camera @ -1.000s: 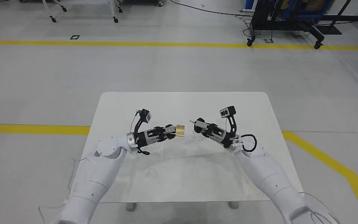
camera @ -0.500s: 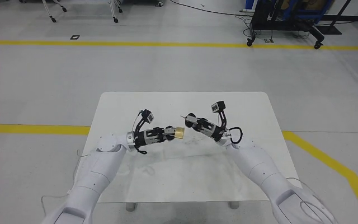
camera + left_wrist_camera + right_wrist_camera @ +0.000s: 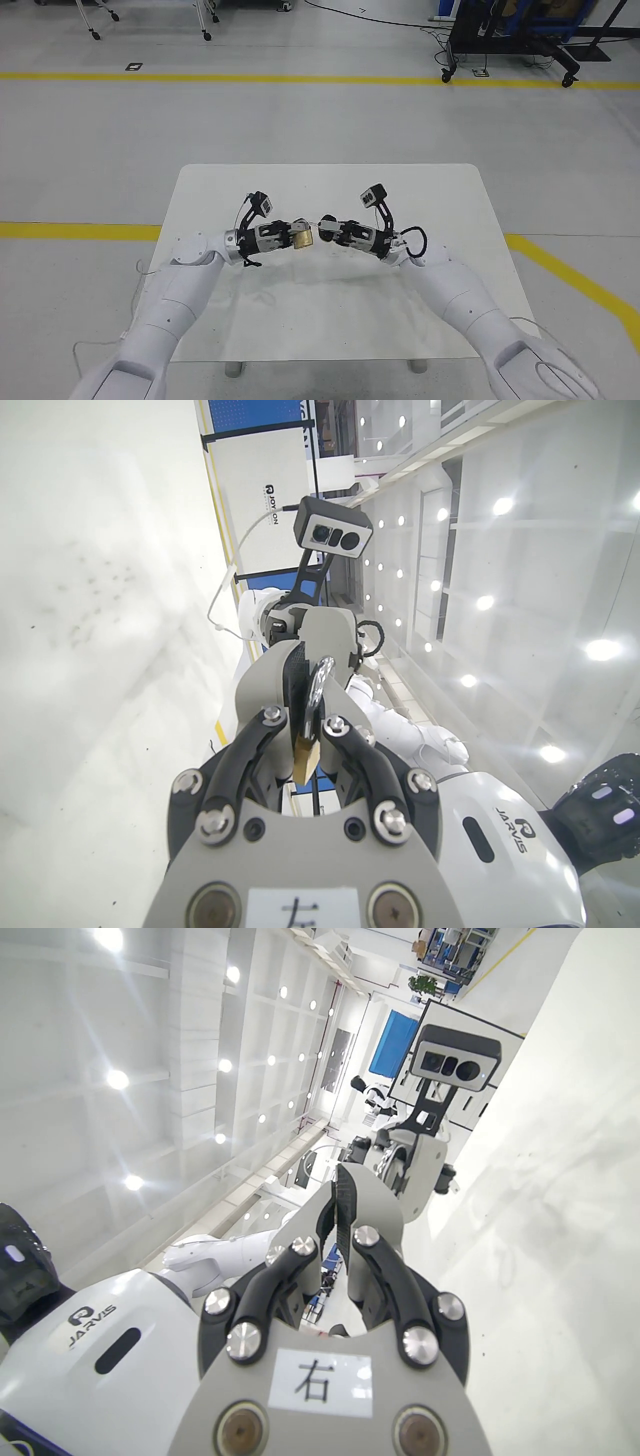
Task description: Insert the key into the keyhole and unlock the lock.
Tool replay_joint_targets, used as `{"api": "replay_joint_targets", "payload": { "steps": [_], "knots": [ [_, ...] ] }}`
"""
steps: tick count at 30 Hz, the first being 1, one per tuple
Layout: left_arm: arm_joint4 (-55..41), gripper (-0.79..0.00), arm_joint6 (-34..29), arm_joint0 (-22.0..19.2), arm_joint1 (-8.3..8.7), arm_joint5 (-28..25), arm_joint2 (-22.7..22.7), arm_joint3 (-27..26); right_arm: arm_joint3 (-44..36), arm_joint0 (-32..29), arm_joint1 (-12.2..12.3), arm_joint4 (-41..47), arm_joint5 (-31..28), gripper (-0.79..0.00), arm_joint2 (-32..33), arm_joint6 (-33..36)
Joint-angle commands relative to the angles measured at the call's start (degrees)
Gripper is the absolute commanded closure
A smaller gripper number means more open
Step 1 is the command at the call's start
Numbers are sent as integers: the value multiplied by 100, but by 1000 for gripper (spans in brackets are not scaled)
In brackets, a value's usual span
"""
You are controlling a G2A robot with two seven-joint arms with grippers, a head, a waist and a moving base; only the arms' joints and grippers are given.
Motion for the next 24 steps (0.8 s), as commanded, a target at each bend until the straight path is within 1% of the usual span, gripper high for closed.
{"api": "replay_joint_targets", "payload": {
  "steps": [1, 4, 15, 16, 17, 20, 21, 22, 24],
  "knots": [
    [-5, 0, -46, -30, 27, 31, -68, 44, -102, -91, 58, 155, 32, 0, 143, 32],
    [88, 0, -111, -49, 67, 90, -126, 78, -362, -311, 160, 468, 139, 0, 429, 139],
    [88, 0, -111, -49, 67, 90, -126, 78, -362, -311, 160, 468, 139, 0, 429, 139],
    [137, 0, 21, -19, 65, 153, -111, 67, -362, -311, 160, 468, 139, 0, 429, 139],
    [248, 0, 264, 7, 61, 279, -77, 8, -359, -318, 163, 427, 145, 0, 431, 91],
    [461, 0, 941, -10, 9, 1134, 112, -114, -613, -486, 220, -68, -39, 0, 549, -338],
    [349, 0, 1017, -9, -24, 1563, 184, -101, -758, -591, 248, -141, -36, 0, 610, -421],
    [304, 0, 1049, -98, -55, 1986, 260, -101, -897, -707, 285, -198, -11, 0, 691, -456],
    [154, 0, 1152, -247, -125, 2461, 373, -41, -1125, -949, 373, -414, 145, 0, 885, -648]
  ]
}}
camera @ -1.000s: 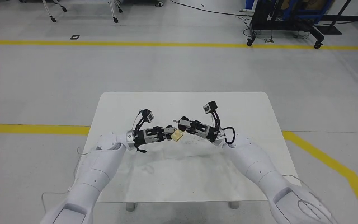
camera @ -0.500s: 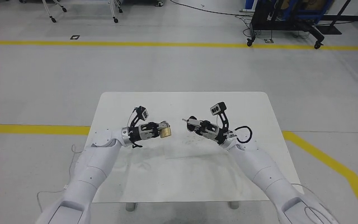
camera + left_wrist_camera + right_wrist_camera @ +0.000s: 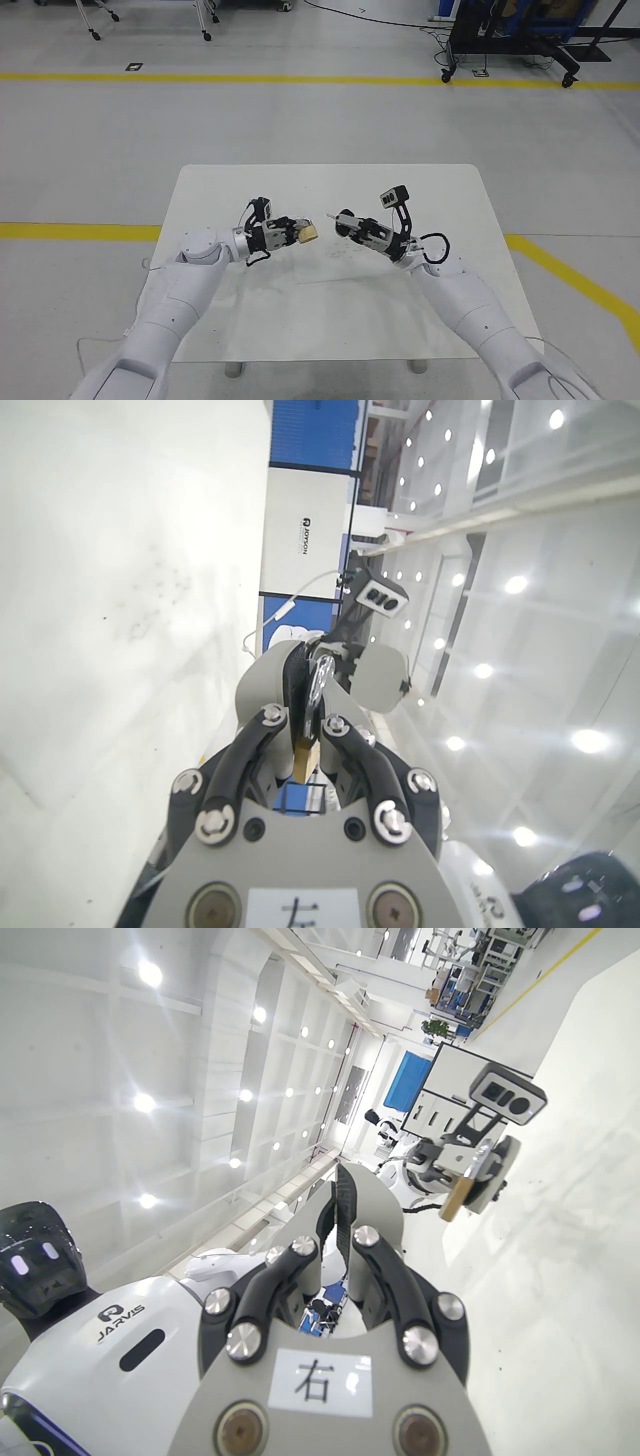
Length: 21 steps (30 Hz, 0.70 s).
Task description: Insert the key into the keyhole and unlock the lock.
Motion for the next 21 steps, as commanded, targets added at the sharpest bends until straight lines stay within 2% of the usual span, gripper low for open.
{"api": "replay_joint_targets", "payload": {
  "steps": [1, 4, 7, 20, 21],
  "knots": [
    [-157, 0, -30, -184, -76, 580, 146, 65, -266, -254, 90, -212, 235, 0, 196, -162],
    [-399, 0, -164, -460, -204, 796, 325, 247, -799, -707, 233, -546, 563, 0, 535, -474],
    [-780, 0, -475, -677, -336, 557, 418, 452, -1104, -937, 294, -630, 692, 0, 699, -554],
    [-780, 0, -475, -677, -336, 557, 418, 452, -1104, -937, 294, -630, 692, 0, 699, -554],
    [-738, 0, -275, -657, -344, 560, 429, 337, -1104, -937, 294, -630, 692, 0, 699, -554]
  ]
}}
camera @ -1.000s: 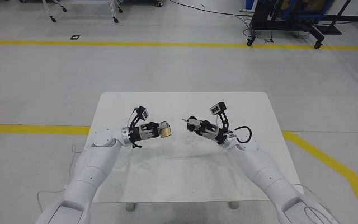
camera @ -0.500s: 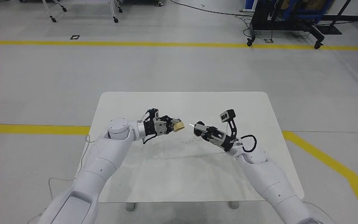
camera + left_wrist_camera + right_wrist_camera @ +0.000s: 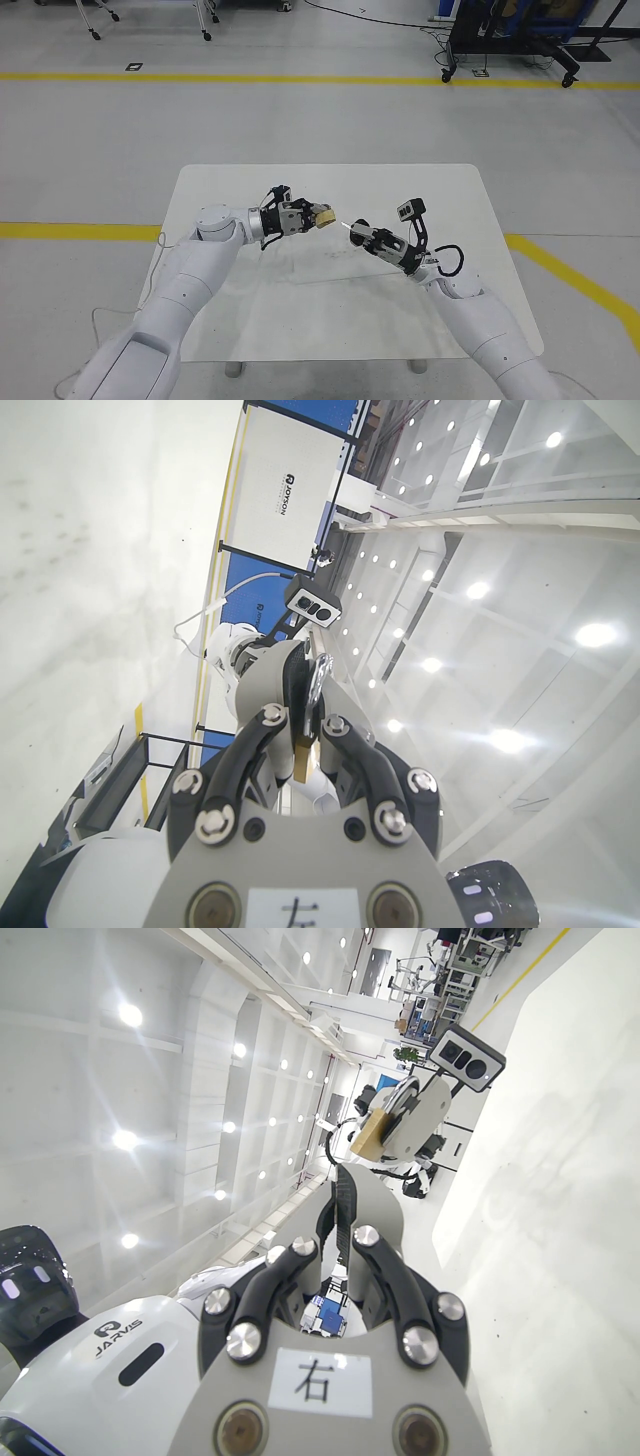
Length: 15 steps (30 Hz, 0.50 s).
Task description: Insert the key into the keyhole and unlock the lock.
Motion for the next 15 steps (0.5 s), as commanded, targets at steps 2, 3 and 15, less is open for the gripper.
{"api": "replay_joint_targets", "payload": {
  "steps": [2, 3, 15],
  "knots": [
    [146, 0, 548, 64, -19, 143, 54, -278, -99, -21, -5, -337, 97, 0, -29, -340],
    [321, 0, 877, 69, -20, 158, 82, -266, -192, -58, -15, -396, 178, 0, -70, -465],
    [711, 0, 2259, 78, -176, 341, 308, -334, -1268, -574, -74, -1667, 1795, 0, -215, -2935]
  ]
}}
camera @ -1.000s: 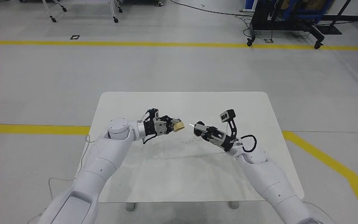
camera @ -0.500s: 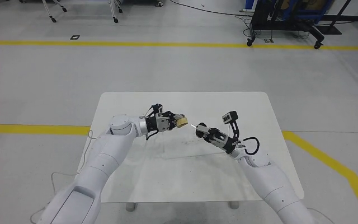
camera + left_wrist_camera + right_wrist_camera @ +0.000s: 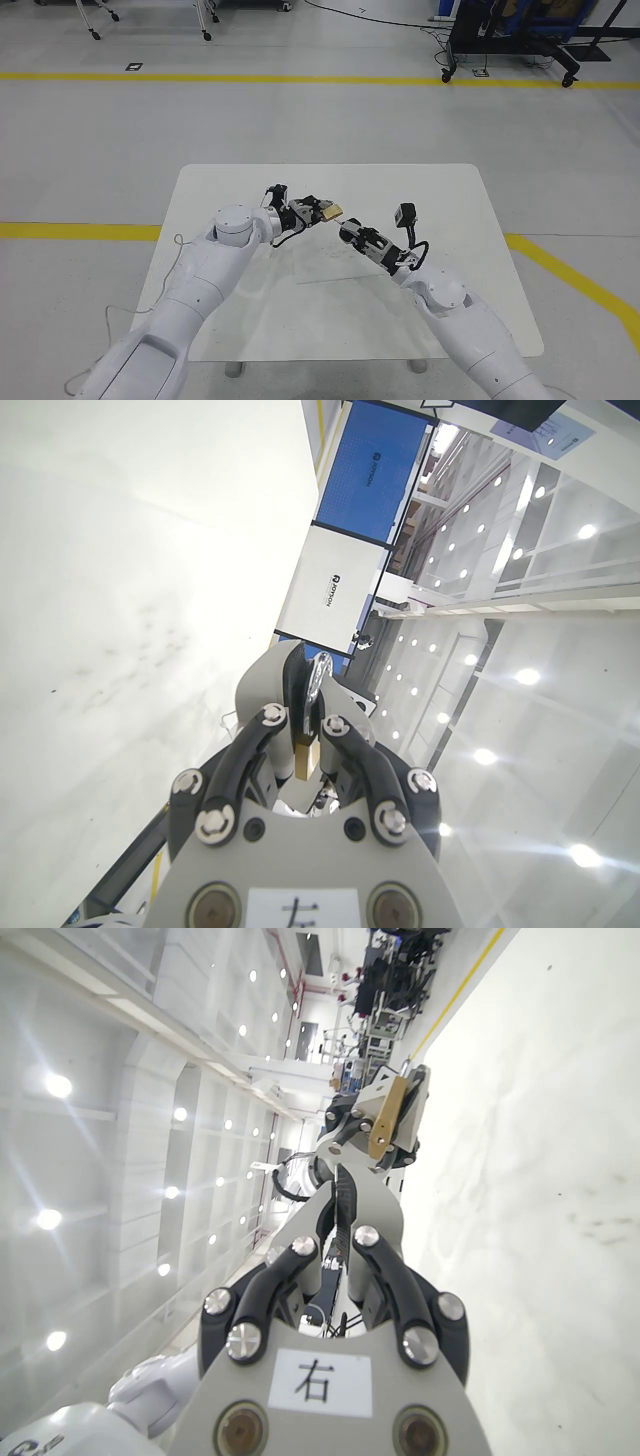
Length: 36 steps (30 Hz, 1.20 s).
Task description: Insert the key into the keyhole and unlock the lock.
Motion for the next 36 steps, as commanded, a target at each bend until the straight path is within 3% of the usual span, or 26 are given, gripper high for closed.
{"api": "replay_joint_targets", "payload": {
  "steps": [1, 14, 17, 22, 36],
  "knots": [
    [7, 0, 12, -6, -10, -12, -4, 31, -227, -94, -13, 3, 227, 0, -14, -261],
    [108, 0, 268, 17, -18, -199, -40, 11, -381, -173, -25, 211, 277, 0, -35, -209],
    [156, 0, 374, 139, 0, -186, -89, -158, -390, -198, -45, -287, 357, 0, -62, -800],
    [273, 0, 450, 250, 29, -109, -155, -369, -341, -184, -89, -439, 620, 0, -105, -1198],
    [626, 0, 615, 322, 31, -46, -186, -528, -275, -94, -174, -641, 912, 0, -163, -1384]
  ]
}}
